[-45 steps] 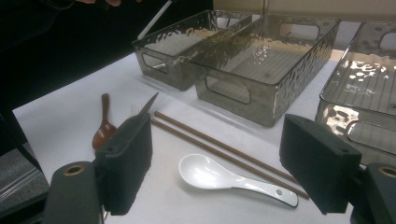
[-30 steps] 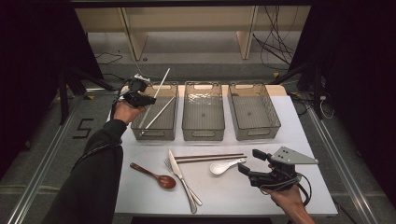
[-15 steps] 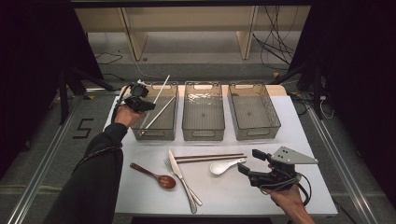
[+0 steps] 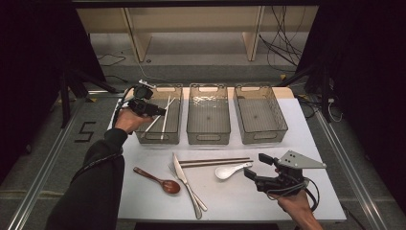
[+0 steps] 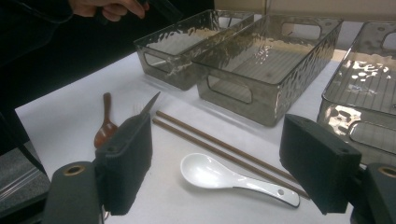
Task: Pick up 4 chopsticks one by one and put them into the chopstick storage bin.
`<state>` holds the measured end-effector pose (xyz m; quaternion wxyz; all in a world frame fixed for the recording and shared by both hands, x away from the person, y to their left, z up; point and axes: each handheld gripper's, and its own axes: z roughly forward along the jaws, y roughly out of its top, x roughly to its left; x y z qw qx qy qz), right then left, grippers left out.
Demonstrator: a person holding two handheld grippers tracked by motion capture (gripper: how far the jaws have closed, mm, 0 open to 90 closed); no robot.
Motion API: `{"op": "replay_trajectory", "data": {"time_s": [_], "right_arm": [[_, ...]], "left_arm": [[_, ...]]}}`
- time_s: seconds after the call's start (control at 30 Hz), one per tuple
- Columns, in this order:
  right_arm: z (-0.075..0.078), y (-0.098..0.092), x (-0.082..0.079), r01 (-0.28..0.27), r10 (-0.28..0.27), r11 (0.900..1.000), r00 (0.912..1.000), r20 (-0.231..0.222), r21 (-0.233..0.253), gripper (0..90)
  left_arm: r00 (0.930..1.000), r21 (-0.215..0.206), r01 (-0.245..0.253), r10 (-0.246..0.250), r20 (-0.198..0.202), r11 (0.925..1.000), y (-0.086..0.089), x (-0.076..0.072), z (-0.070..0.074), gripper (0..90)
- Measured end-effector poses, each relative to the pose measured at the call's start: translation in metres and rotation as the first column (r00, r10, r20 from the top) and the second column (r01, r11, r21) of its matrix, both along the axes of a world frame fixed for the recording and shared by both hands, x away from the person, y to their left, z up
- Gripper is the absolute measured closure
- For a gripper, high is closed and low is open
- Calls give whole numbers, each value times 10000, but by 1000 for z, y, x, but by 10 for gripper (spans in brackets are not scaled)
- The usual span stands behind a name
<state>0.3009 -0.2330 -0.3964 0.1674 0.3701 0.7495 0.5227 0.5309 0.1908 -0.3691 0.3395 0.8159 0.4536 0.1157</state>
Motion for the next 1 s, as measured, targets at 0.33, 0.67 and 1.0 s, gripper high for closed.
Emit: {"op": "replay_trajectory", "data": {"time_s": [0.33,0.67,1.0], "right_arm": [[0,0,0,22,-22,10000,10000,-17,-13,264],[0,1,0,-14,14,10000,10000,48,-36,263],[0,0,0,-34,34,10000,10000,26,-12,263]], "left_arm": [[9922,-275,1191,-1180,389,9925,-18,-43,17,305],[9587,682,2844,-2837,-200,9563,-60,-70,6,282],[9029,1003,4265,-4164,-1069,8989,-95,-88,-18,251]]}}
